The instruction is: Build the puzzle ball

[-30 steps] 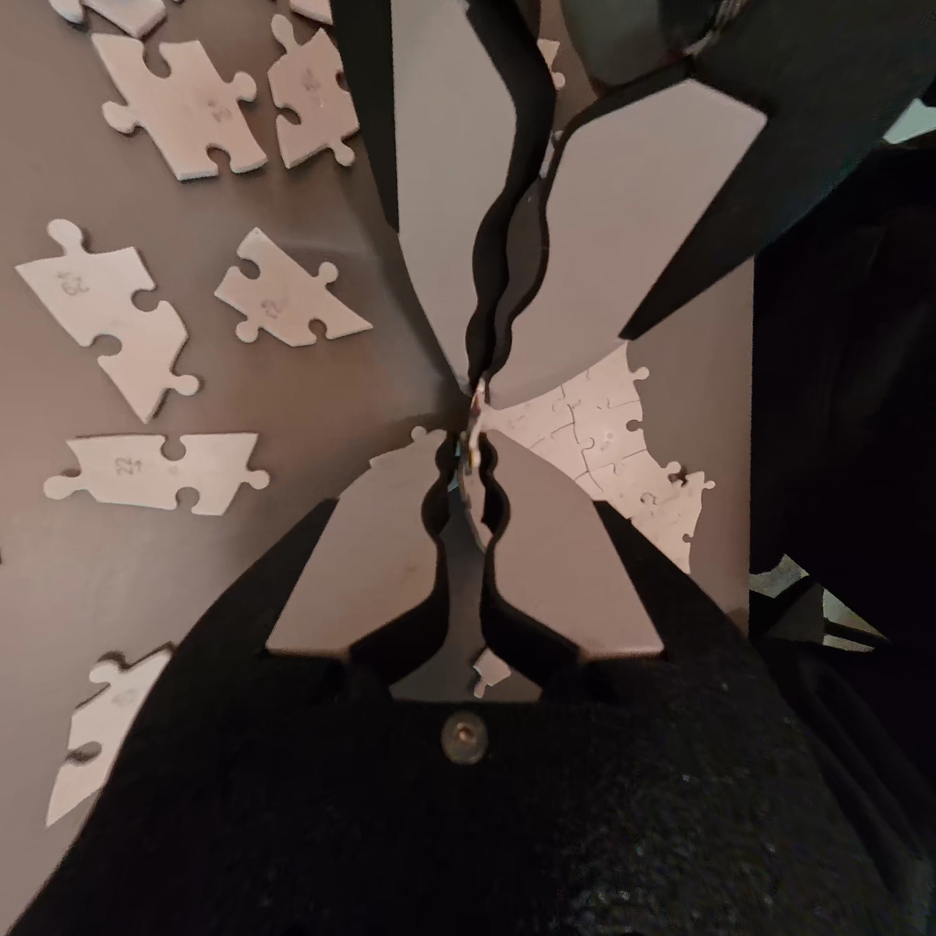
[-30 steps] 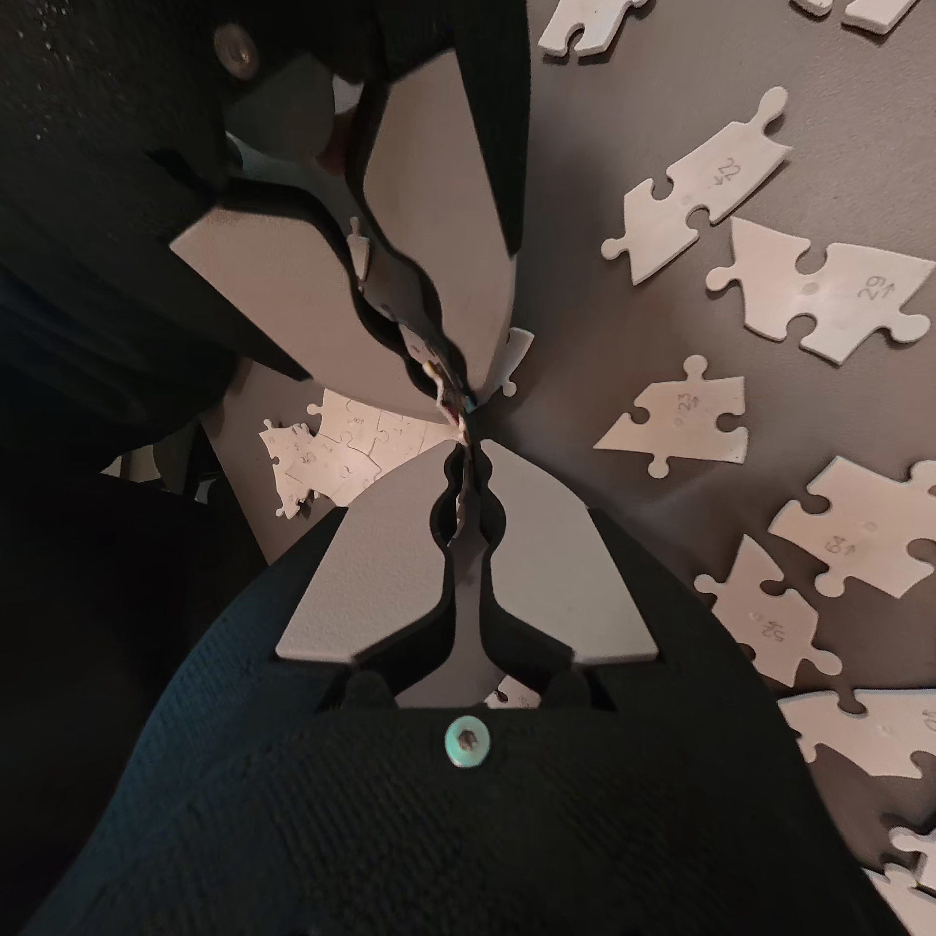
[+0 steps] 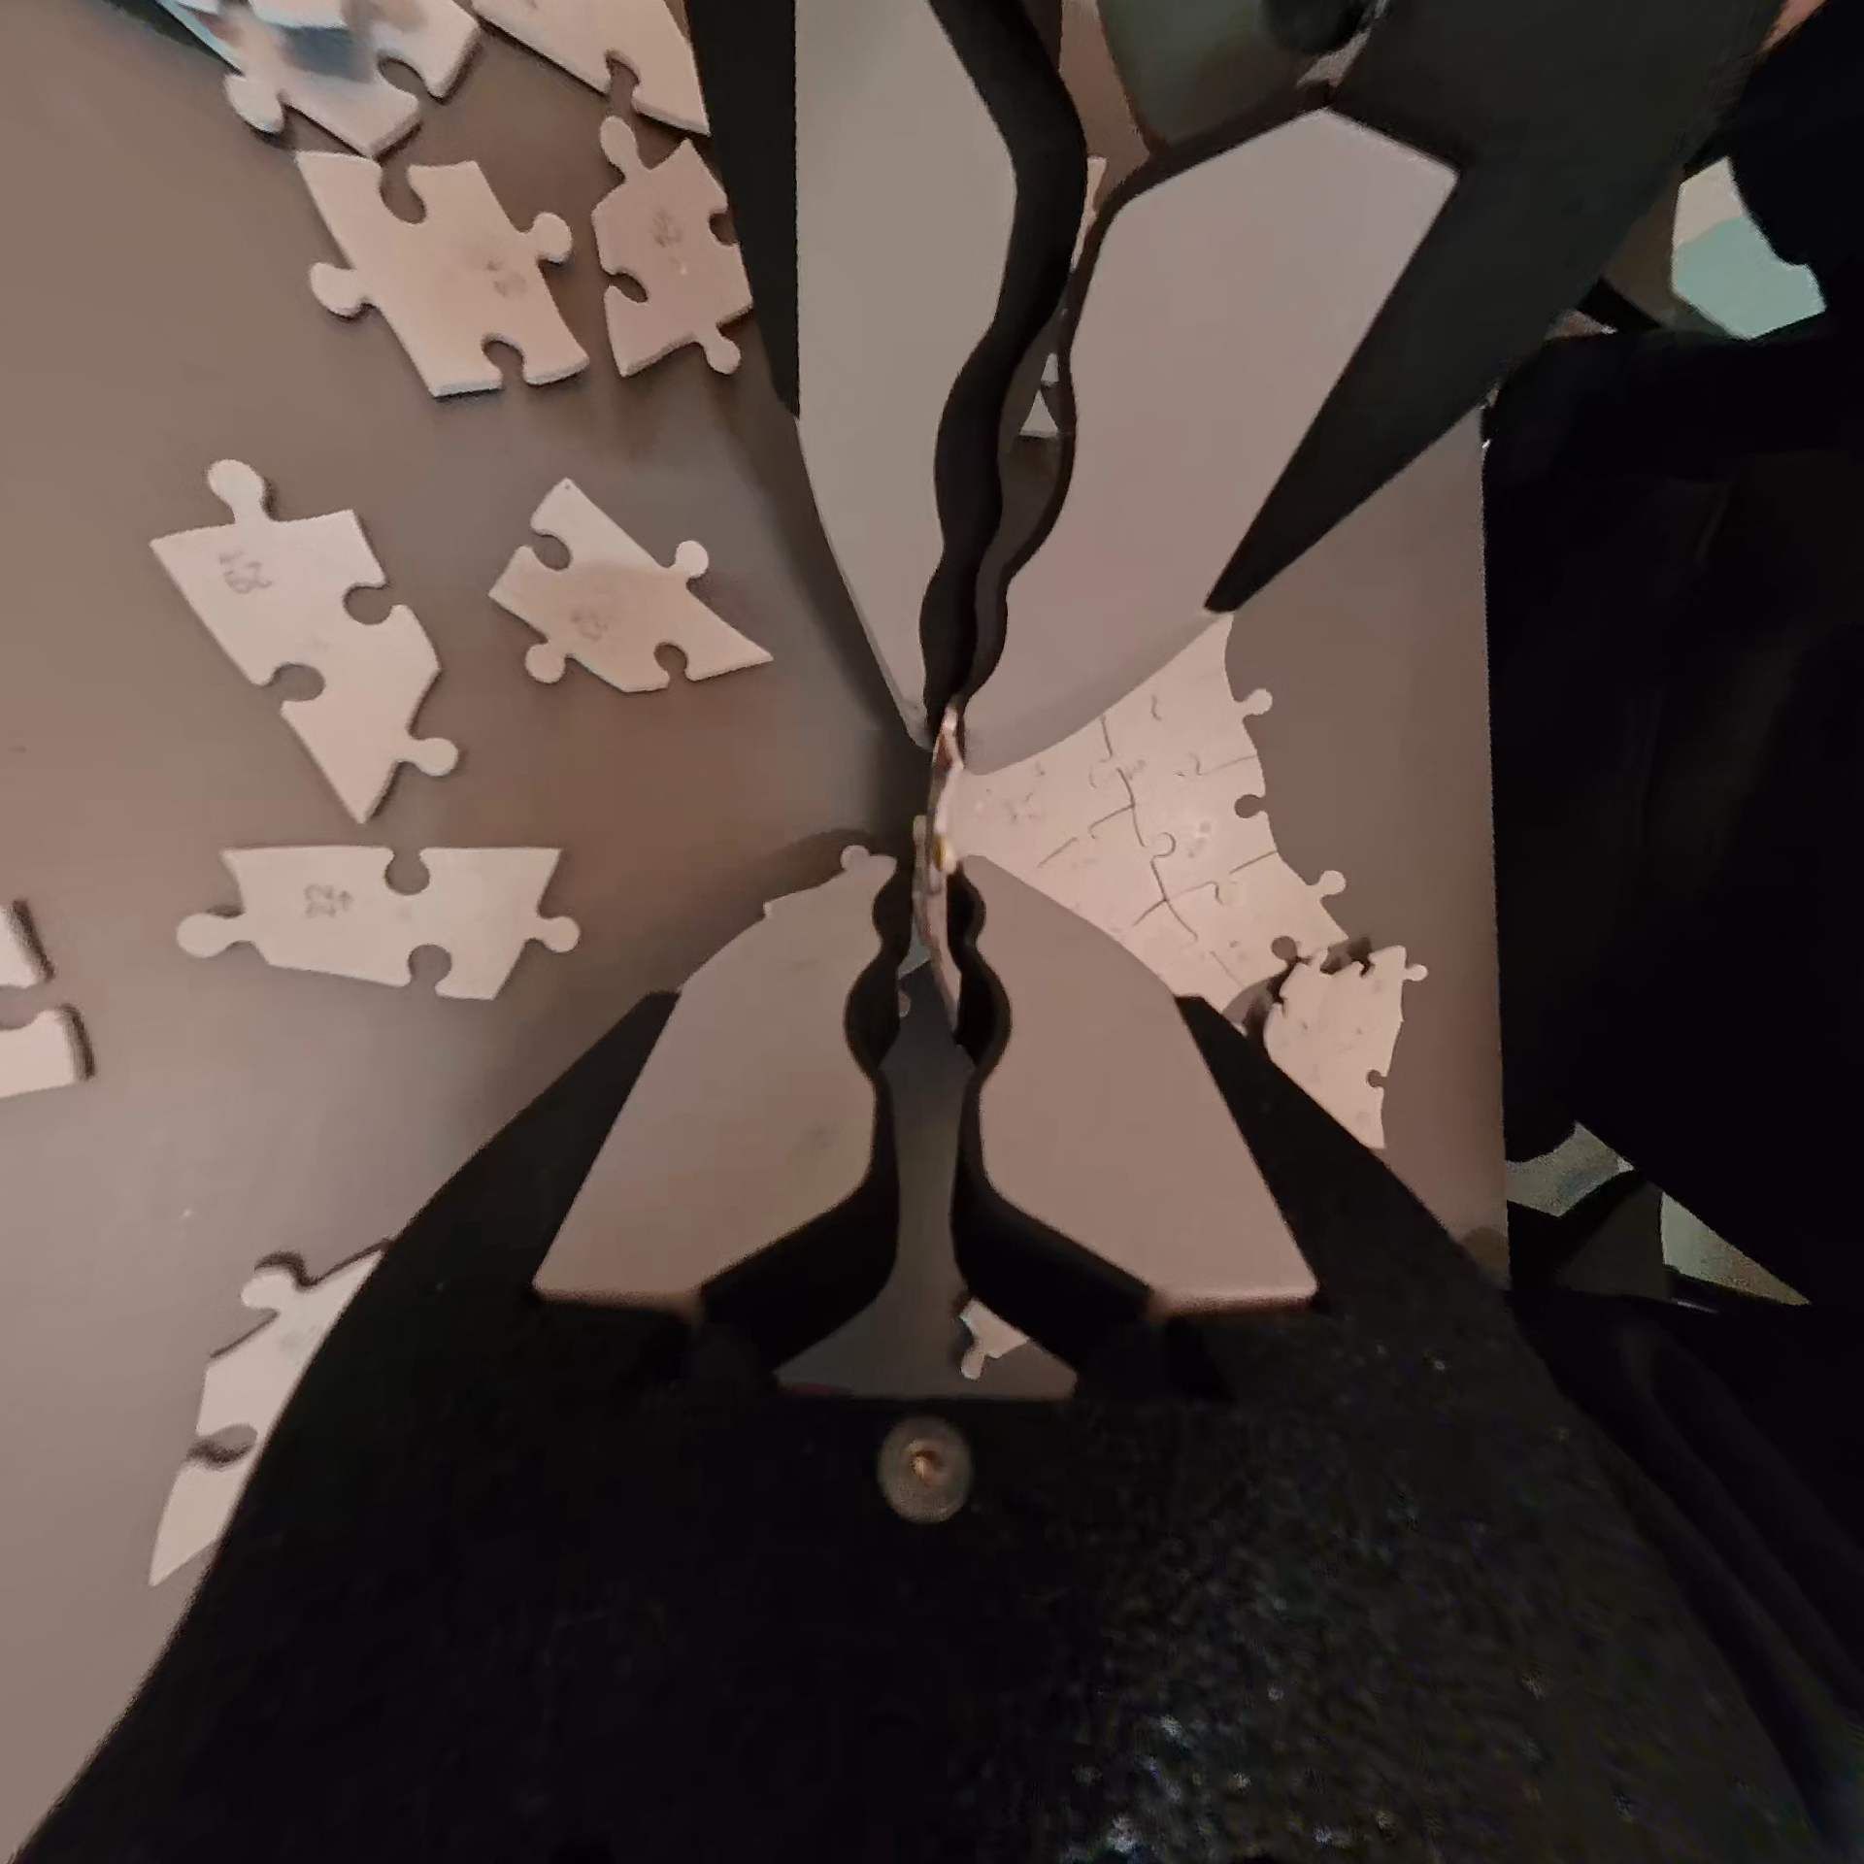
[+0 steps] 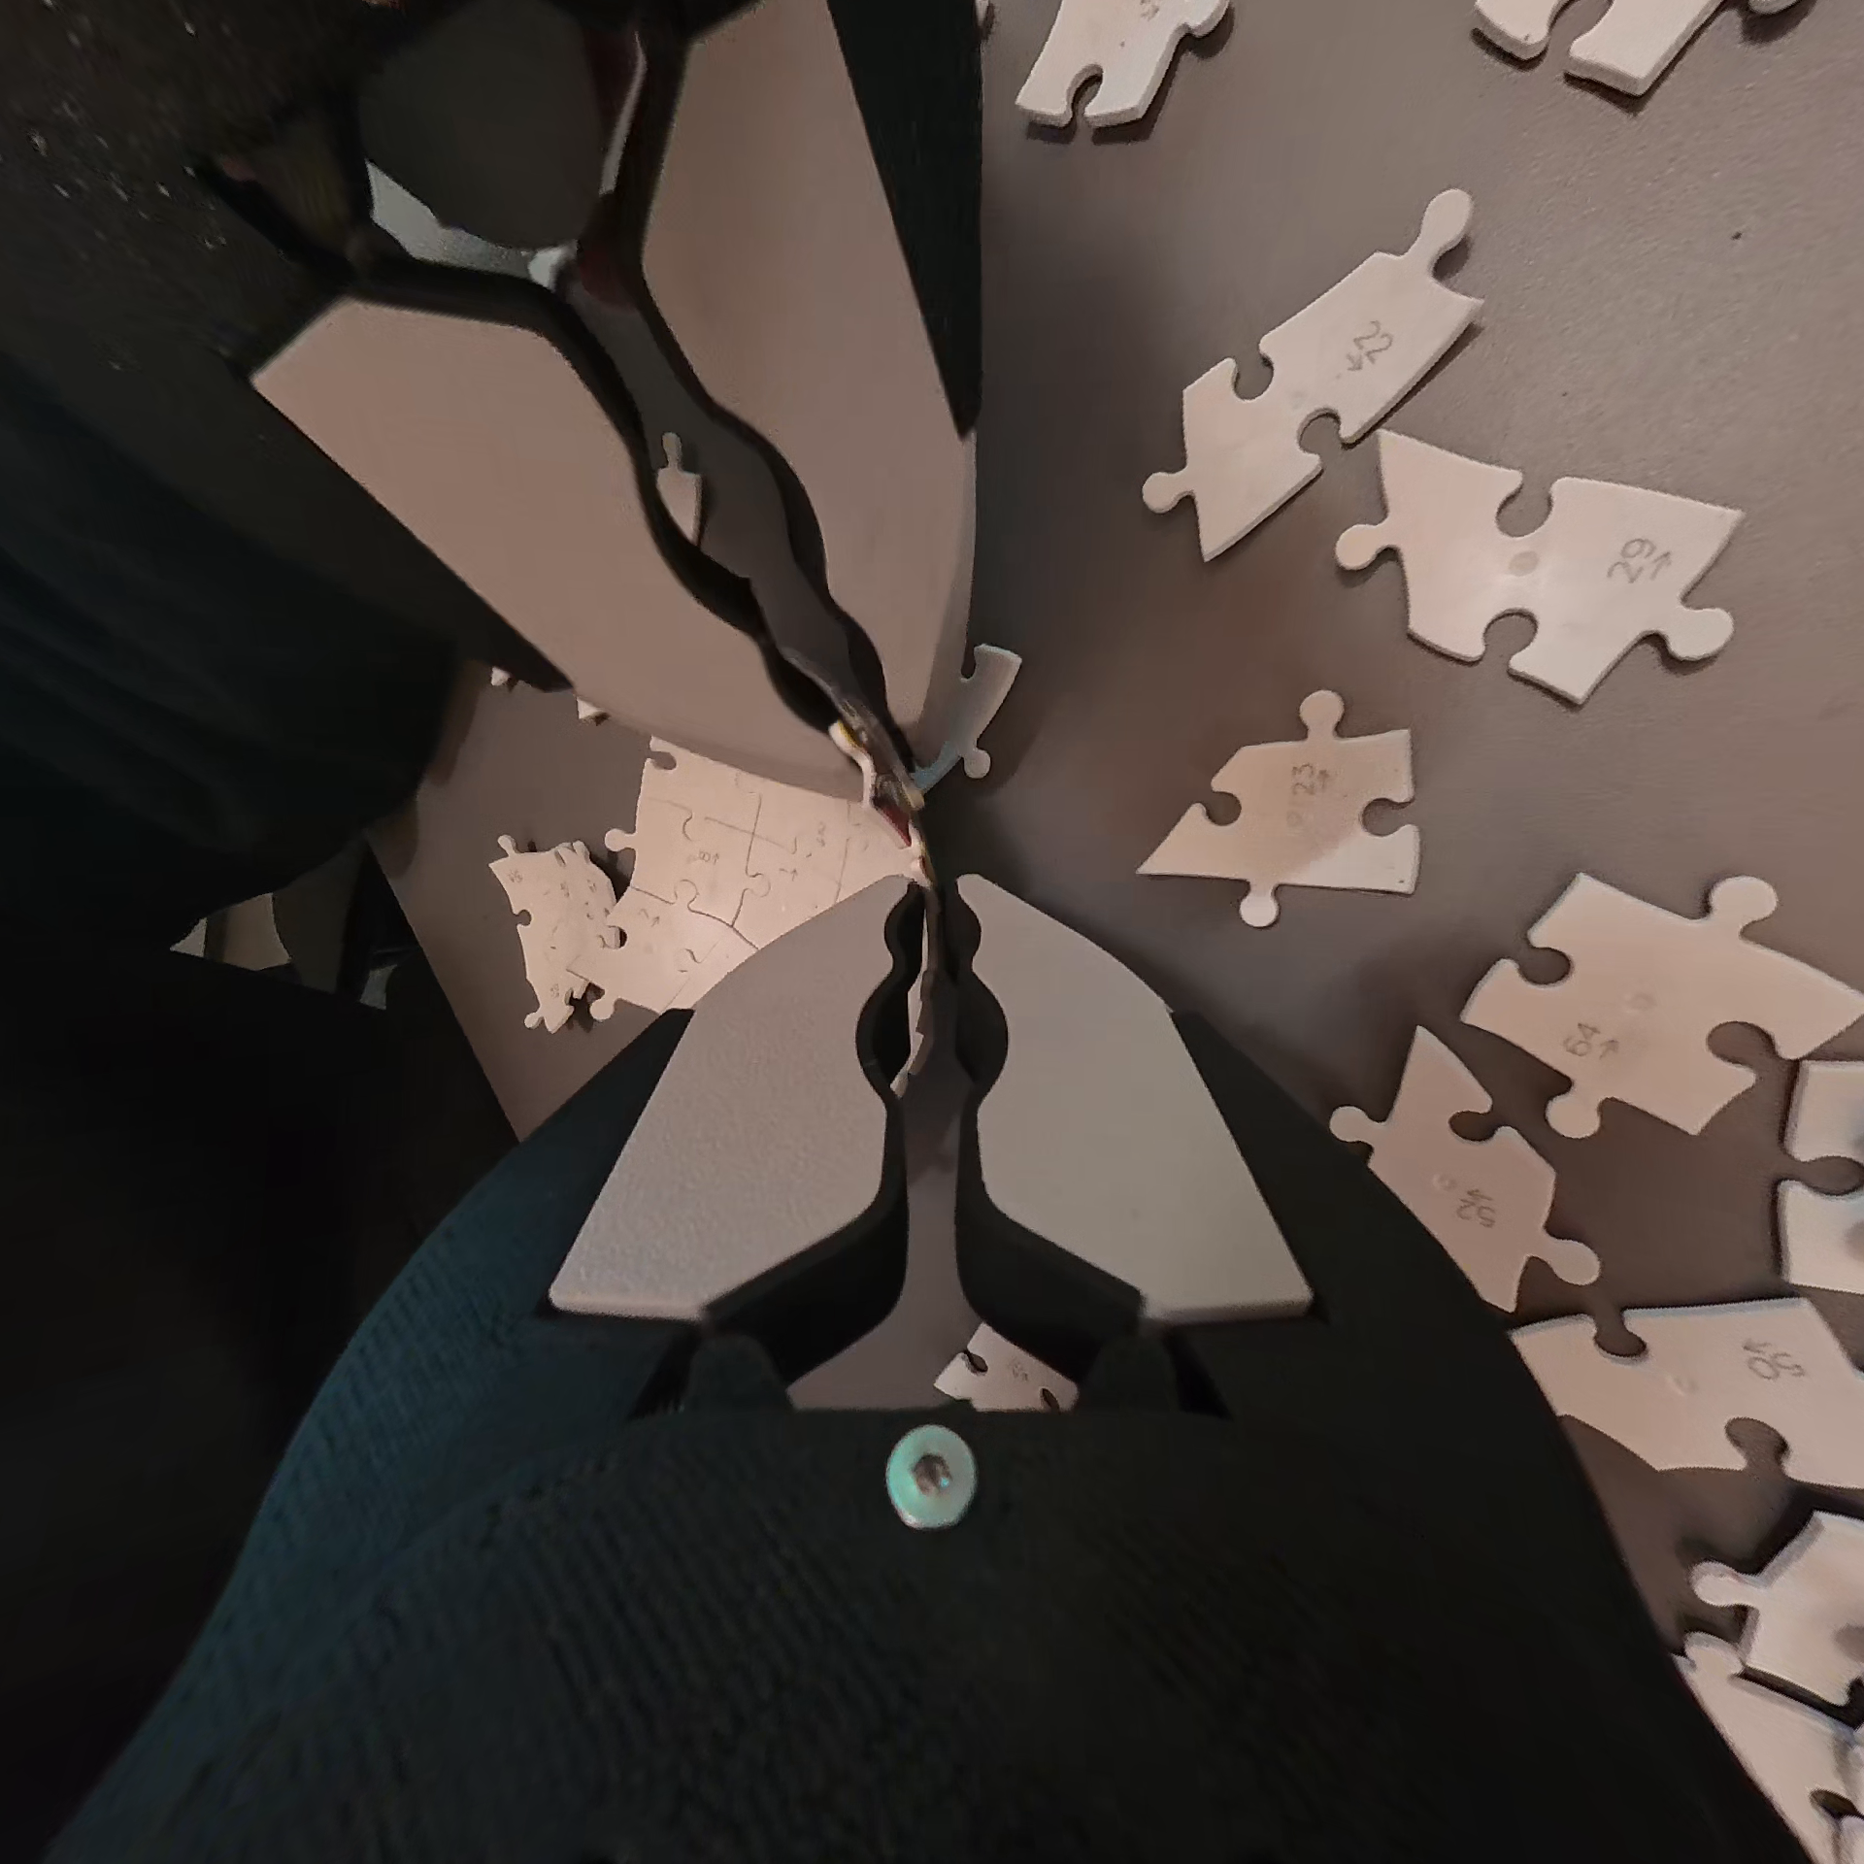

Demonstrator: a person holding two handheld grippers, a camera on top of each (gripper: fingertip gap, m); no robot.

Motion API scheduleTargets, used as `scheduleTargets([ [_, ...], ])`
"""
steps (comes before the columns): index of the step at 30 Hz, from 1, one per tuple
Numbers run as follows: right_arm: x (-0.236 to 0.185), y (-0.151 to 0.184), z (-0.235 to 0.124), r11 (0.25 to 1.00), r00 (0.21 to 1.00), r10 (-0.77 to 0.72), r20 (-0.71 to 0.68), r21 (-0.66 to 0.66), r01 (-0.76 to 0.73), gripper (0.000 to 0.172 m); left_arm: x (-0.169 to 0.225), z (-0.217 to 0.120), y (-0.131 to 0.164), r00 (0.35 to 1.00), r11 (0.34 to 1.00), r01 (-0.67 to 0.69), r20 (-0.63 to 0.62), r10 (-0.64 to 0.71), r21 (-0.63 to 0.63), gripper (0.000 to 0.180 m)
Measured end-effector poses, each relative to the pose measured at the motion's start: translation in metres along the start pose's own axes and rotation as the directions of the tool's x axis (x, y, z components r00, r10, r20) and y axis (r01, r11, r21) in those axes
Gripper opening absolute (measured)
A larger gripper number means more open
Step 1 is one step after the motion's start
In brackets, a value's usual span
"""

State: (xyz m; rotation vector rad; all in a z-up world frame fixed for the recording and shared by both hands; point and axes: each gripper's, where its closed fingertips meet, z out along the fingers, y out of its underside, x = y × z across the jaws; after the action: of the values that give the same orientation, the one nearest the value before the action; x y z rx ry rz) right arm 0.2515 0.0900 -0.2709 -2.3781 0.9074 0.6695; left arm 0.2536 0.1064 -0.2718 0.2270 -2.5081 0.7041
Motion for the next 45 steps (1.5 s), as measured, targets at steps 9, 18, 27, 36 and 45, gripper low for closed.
scheduleTargets([
  [9, -0.006, -0.013, -0.007, 0.992, 0.995, -0.101, -0.008, 0.08, 0.101, 0.019, 0.001, 0.003, -0.002, 0.999, 0.999, -0.044, 0.009, 0.044, -0.008, 0.002],
  [18, -0.002, -0.005, 0.001, 0.968, 0.967, -0.25, -0.06, -0.008, 0.249, 0.004, 0.0, 0.002, -0.006, 0.996, 0.996, -0.086, 0.023, 0.086, 0.017, 0.002],
  [27, -0.001, -0.004, -0.003, 0.98, 0.977, -0.201, -0.066, -0.021, 0.2, 0.003, -0.003, -0.002, -0.006, 0.998, 0.998, -0.059, 0.03, 0.058, 0.032, 0.003],
  [36, 0.001, -0.009, -0.004, 0.982, 0.979, -0.188, -0.083, 0.013, 0.19, 0.005, -0.003, -0.003, -0.01, 0.995, 0.995, -0.091, 0.037, 0.089, 0.052, 0.001],
  [45, 0.004, -0.009, -0.009, 0.98, 0.974, -0.196, -0.111, 0.002, 0.198, 0.004, -0.005, -0.004, -0.014, 0.98, 0.977, -0.194, 0.064, 0.19, 0.082, 0.002],
])
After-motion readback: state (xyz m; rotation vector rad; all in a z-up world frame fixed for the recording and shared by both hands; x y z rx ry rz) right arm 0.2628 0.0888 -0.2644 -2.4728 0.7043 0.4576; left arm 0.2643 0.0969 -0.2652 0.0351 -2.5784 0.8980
